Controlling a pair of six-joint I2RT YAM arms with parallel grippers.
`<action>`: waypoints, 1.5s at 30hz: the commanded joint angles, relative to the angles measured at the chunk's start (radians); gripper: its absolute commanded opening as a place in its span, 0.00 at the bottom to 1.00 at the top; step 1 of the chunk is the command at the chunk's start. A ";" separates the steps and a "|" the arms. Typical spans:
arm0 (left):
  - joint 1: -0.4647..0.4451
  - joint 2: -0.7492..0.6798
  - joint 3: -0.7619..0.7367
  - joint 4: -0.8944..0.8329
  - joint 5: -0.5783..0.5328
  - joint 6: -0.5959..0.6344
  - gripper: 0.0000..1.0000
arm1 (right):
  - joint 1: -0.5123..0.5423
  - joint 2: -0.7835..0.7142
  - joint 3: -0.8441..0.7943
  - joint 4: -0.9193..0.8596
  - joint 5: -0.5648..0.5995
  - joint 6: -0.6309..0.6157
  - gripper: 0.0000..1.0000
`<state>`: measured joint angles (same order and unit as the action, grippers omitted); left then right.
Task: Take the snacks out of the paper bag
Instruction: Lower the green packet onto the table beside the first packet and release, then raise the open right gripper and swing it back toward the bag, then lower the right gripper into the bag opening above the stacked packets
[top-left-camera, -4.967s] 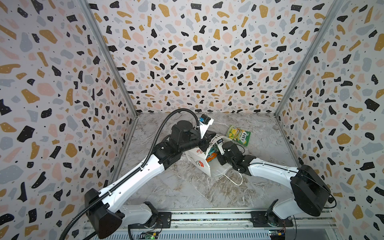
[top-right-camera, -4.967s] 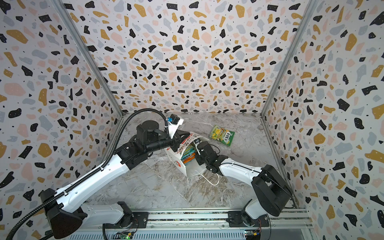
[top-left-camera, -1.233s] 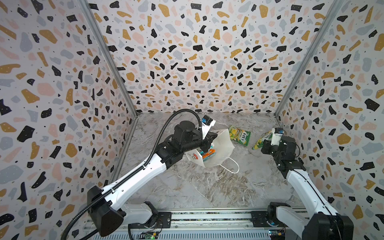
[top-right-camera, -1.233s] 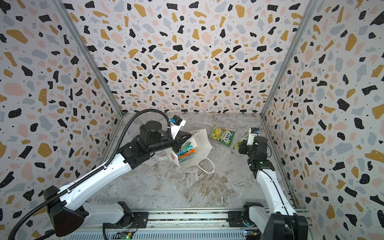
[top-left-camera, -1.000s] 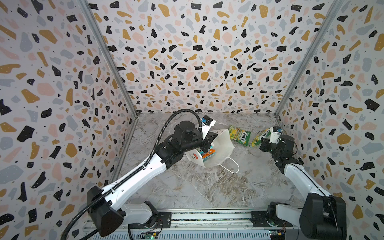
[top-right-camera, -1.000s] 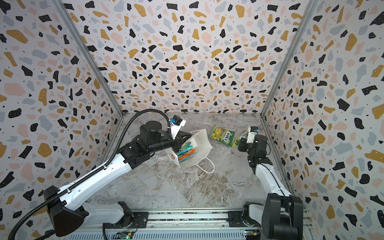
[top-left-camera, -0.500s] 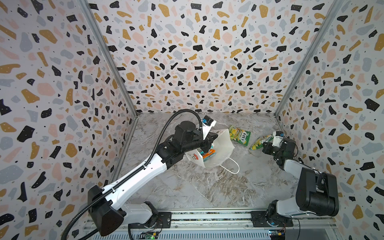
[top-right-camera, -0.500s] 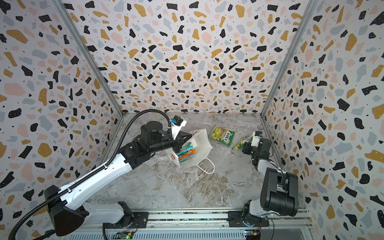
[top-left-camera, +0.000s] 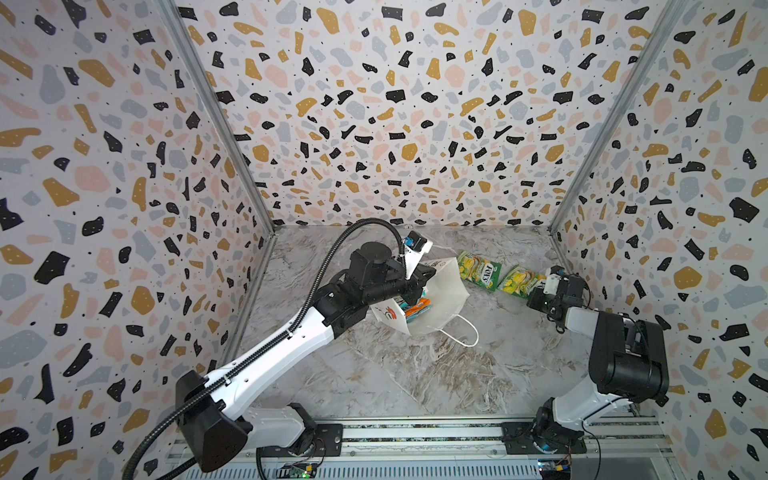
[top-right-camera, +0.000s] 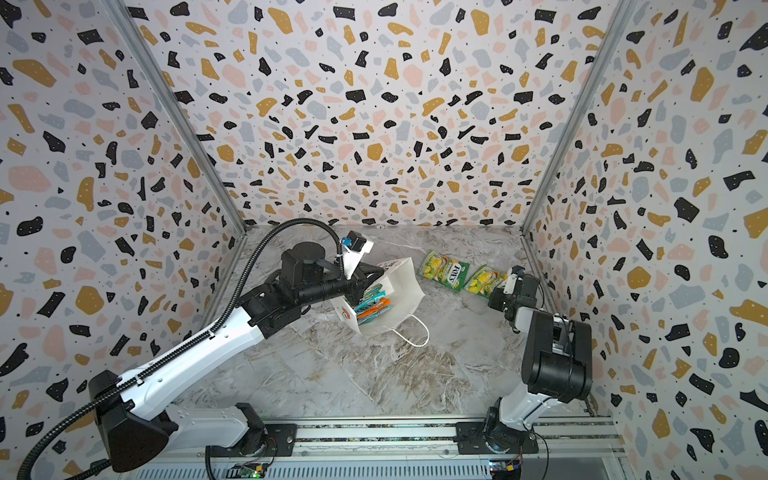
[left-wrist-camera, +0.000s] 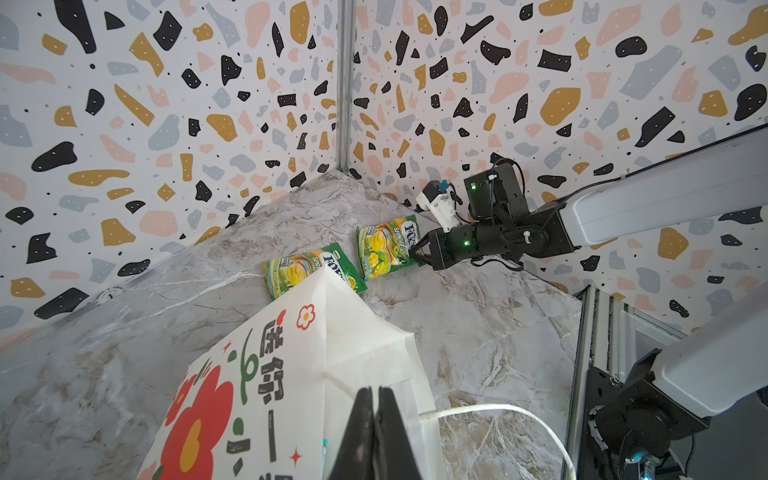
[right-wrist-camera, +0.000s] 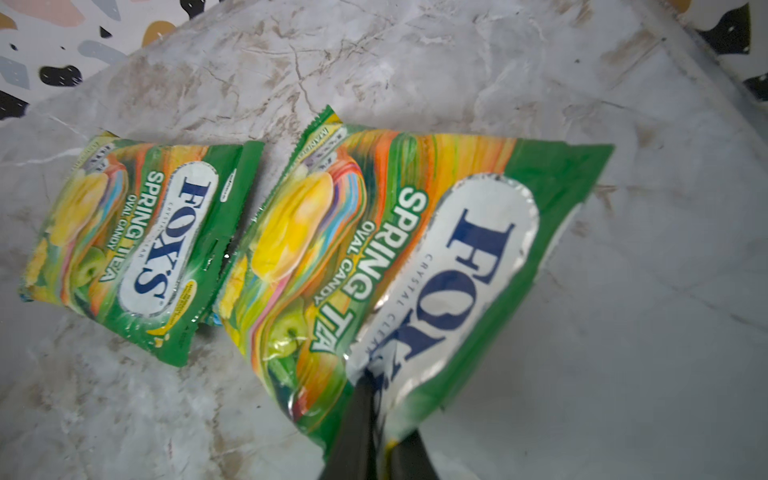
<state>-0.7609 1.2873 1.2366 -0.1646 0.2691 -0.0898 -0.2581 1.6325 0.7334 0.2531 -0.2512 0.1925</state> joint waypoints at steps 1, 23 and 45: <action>-0.008 0.009 0.007 0.008 -0.001 0.010 0.00 | -0.004 -0.012 0.025 -0.045 0.051 -0.005 0.29; -0.018 -0.003 0.008 0.009 0.012 0.011 0.00 | 0.204 -0.578 -0.043 -0.085 -0.150 0.039 0.66; -0.041 -0.016 0.000 0.024 -0.016 0.002 0.00 | 0.763 -0.717 -0.052 -0.210 -0.306 -0.165 0.65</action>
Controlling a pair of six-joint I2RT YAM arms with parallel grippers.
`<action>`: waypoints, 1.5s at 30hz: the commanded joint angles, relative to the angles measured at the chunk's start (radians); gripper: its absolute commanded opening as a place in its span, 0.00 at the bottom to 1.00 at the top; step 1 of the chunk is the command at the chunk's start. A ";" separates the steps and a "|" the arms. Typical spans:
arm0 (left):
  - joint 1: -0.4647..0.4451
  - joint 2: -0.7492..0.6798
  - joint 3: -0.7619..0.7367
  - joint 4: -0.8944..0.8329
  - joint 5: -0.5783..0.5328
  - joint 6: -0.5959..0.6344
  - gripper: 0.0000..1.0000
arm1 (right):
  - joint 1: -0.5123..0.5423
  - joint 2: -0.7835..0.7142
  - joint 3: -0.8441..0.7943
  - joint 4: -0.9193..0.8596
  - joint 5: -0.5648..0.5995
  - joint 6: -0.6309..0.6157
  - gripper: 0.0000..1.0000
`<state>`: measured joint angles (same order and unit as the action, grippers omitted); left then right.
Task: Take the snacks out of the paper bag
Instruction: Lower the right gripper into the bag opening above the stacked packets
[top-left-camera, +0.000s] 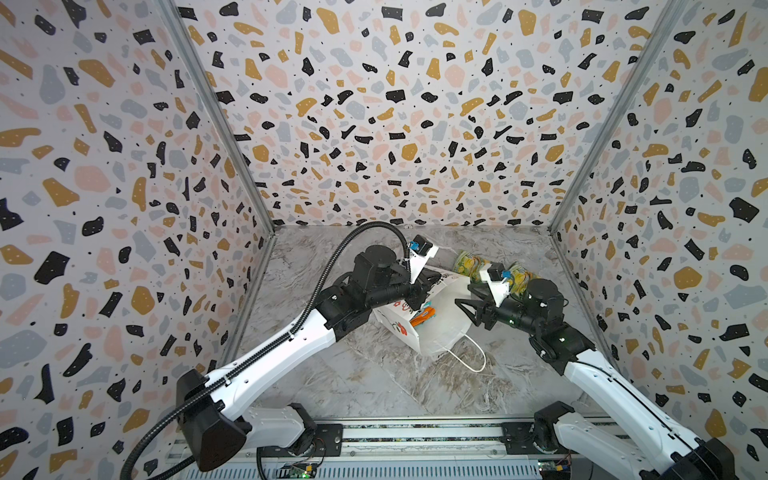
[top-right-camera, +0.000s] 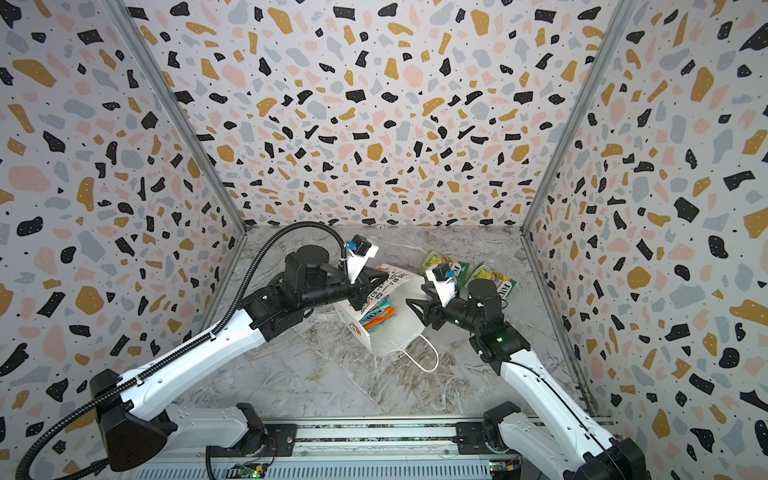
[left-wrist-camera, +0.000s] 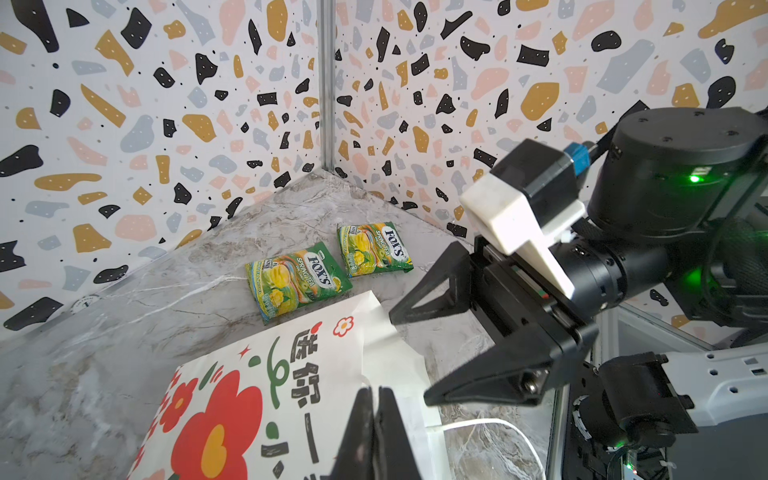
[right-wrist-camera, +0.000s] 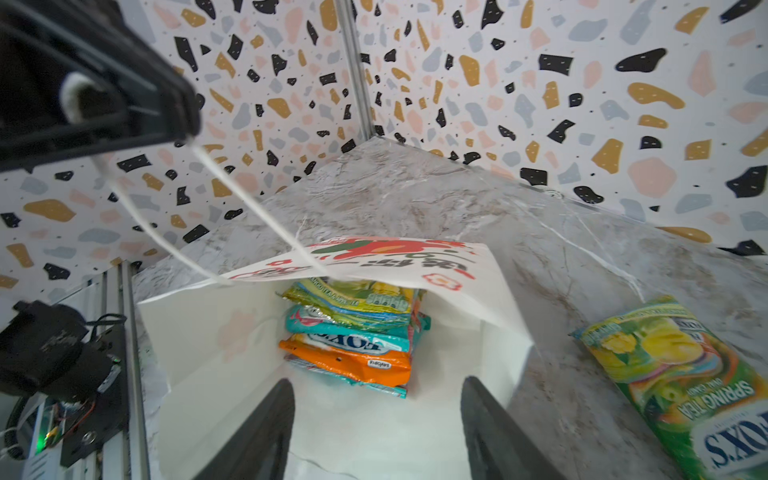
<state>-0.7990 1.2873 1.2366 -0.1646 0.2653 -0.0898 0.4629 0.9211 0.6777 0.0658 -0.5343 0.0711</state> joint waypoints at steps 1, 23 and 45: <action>-0.003 -0.017 0.000 0.023 -0.015 0.002 0.00 | 0.060 0.001 0.002 -0.026 -0.023 -0.049 0.65; -0.003 -0.023 -0.004 0.026 -0.025 0.002 0.00 | 0.241 0.263 0.033 -0.143 0.170 -0.090 0.63; -0.005 -0.024 -0.003 0.025 -0.015 0.002 0.00 | 0.249 0.447 0.092 0.093 0.183 0.338 0.57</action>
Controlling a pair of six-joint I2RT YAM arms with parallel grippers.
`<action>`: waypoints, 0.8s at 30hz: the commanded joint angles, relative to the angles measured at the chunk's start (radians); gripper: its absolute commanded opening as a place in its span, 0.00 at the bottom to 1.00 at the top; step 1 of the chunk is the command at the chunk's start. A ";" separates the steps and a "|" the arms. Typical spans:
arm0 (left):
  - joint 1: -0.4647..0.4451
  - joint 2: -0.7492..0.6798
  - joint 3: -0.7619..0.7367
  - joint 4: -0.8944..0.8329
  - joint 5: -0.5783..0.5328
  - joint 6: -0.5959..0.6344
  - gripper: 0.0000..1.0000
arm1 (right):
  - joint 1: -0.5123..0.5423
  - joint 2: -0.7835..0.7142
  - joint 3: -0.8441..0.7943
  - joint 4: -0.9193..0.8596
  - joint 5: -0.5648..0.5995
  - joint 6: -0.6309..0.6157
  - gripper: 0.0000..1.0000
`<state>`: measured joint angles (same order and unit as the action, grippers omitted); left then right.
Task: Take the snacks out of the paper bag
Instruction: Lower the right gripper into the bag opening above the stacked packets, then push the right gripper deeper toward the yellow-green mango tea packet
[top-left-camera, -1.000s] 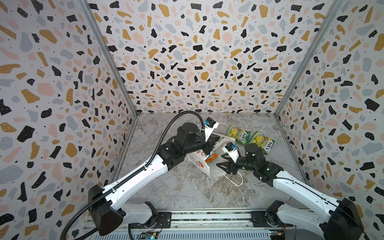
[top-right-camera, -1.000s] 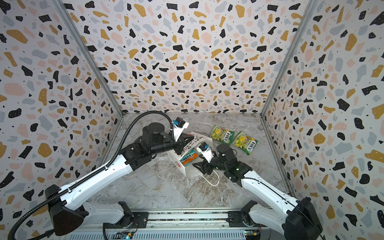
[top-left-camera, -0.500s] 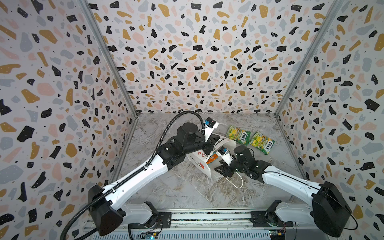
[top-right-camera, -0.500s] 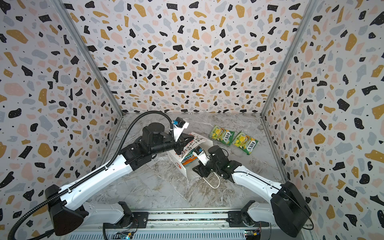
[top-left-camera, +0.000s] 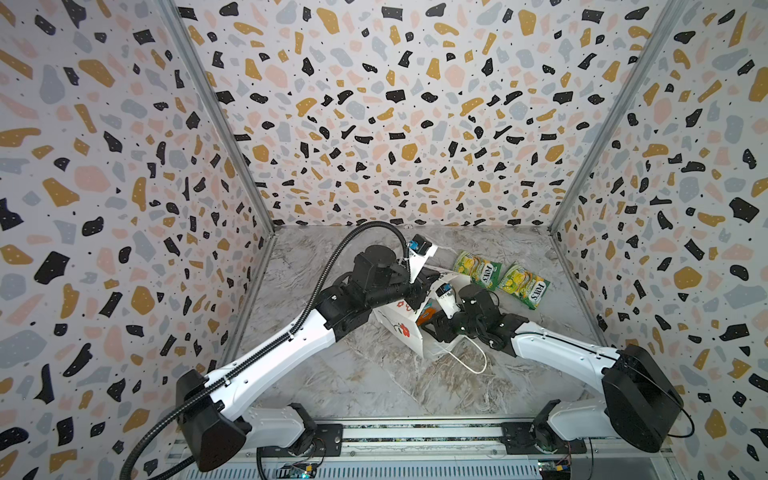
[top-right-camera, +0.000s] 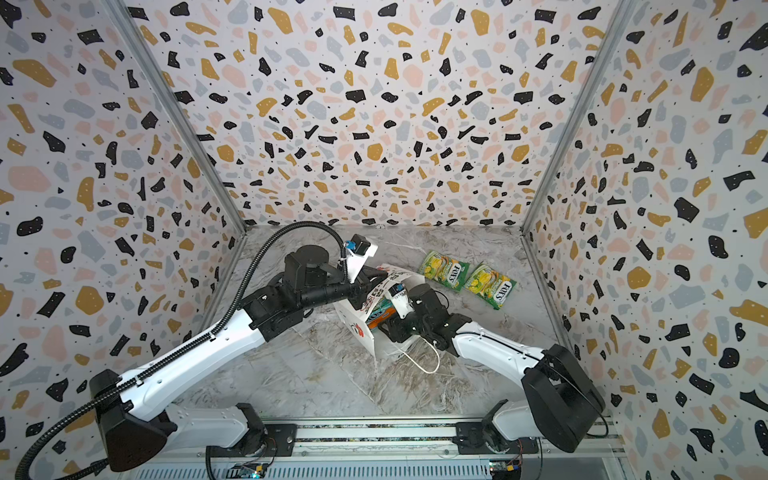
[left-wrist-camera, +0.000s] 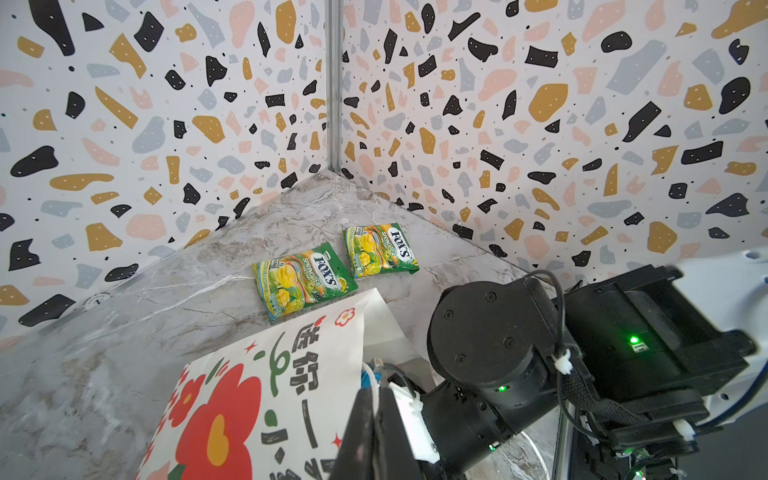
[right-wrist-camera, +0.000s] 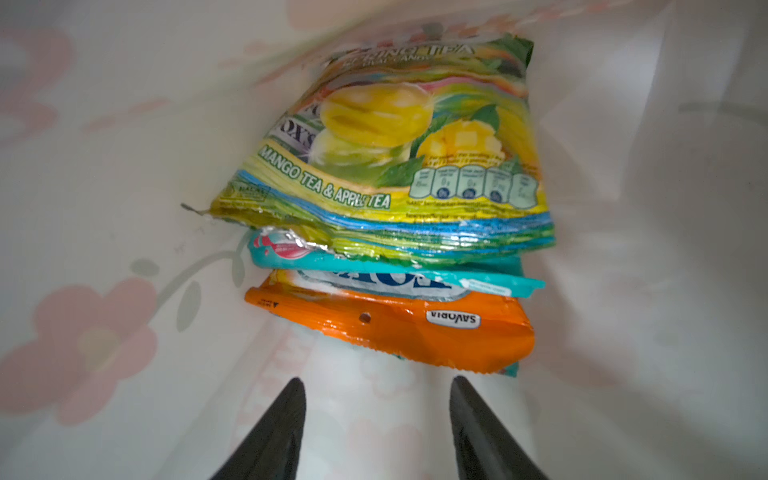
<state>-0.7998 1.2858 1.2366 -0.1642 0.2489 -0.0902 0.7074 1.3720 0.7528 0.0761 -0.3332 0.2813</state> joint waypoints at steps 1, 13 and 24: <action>-0.004 -0.023 -0.003 0.024 0.002 0.002 0.00 | 0.004 -0.004 0.012 0.106 -0.021 0.157 0.56; -0.007 -0.021 -0.001 0.024 0.012 0.004 0.00 | 0.004 0.023 -0.025 0.329 -0.031 0.478 0.46; -0.011 -0.019 -0.001 0.022 0.012 0.005 0.00 | 0.003 0.060 0.040 0.284 0.051 0.573 0.42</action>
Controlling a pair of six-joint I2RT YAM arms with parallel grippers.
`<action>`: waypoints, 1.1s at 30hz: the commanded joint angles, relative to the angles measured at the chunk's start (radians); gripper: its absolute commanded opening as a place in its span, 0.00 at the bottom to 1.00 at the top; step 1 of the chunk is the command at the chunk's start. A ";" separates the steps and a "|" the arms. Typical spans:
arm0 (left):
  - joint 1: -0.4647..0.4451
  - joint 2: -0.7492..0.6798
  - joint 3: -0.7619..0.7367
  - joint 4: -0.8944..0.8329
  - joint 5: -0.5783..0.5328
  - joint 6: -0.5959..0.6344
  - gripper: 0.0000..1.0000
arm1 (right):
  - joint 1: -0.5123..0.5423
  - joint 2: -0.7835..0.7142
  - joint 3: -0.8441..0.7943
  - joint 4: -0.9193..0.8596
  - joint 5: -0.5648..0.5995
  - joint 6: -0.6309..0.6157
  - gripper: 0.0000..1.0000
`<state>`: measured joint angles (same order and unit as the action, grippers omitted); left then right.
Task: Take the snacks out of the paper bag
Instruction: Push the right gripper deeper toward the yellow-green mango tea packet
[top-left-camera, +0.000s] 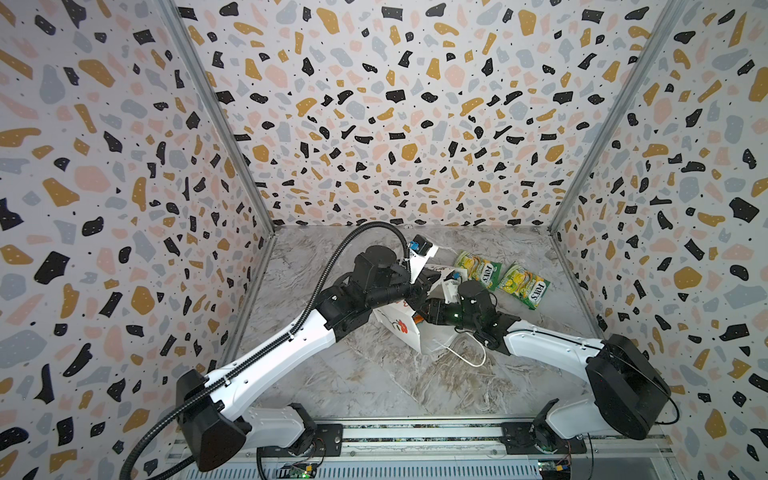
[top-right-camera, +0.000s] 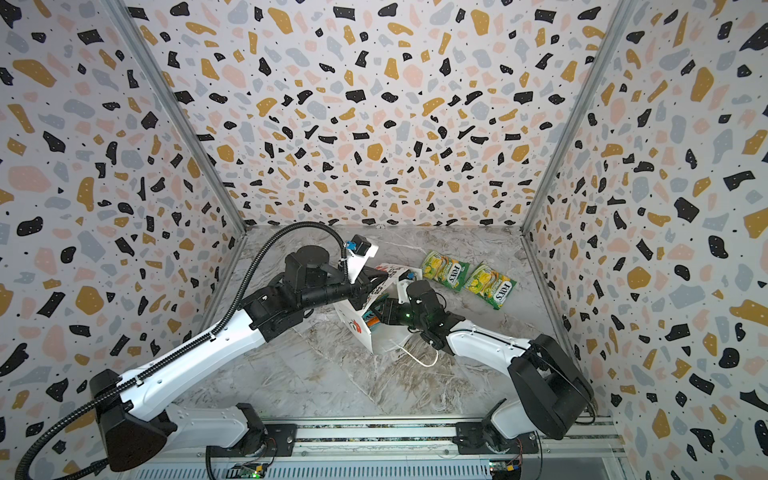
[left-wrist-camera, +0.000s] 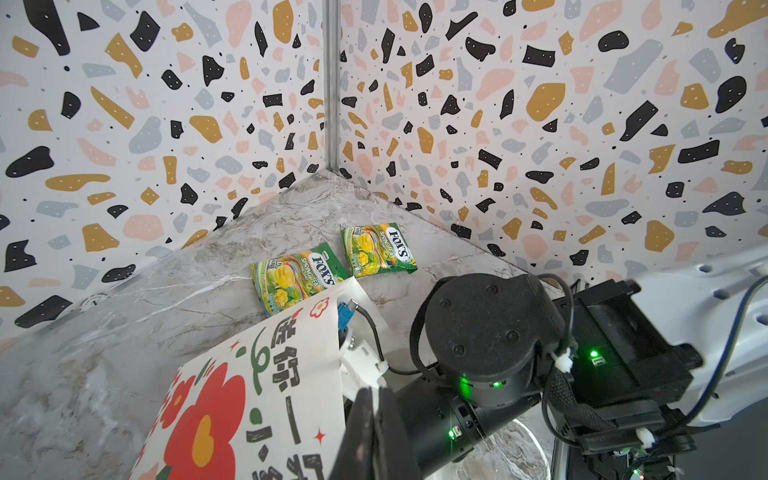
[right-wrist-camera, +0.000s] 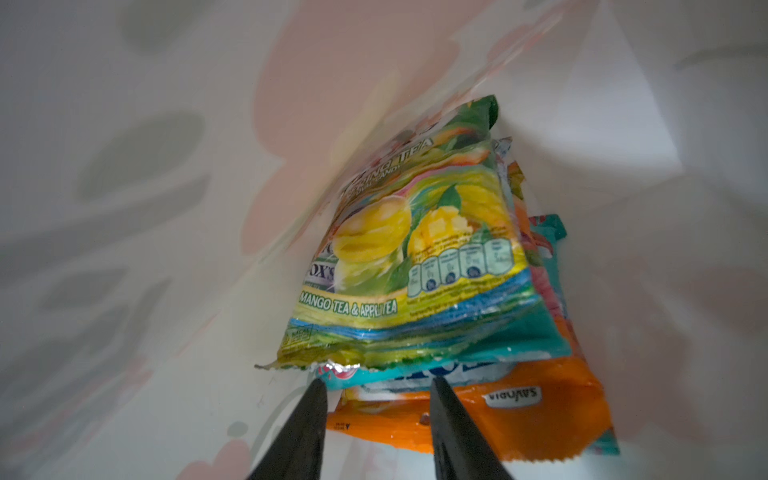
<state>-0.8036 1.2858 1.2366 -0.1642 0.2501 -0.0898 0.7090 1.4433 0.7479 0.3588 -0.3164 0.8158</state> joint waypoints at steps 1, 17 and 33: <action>-0.008 -0.019 0.000 0.022 0.011 0.005 0.00 | 0.003 -0.009 0.051 -0.004 0.046 0.044 0.41; -0.011 -0.017 0.001 0.018 0.011 0.005 0.00 | 0.001 -0.002 0.054 -0.030 0.232 0.103 0.43; -0.013 -0.014 0.001 0.017 0.012 0.006 0.00 | 0.001 0.070 0.102 -0.032 0.258 0.120 0.45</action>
<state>-0.8062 1.2861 1.2366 -0.1707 0.2436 -0.0898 0.7139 1.5085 0.8070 0.3363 -0.0822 0.9173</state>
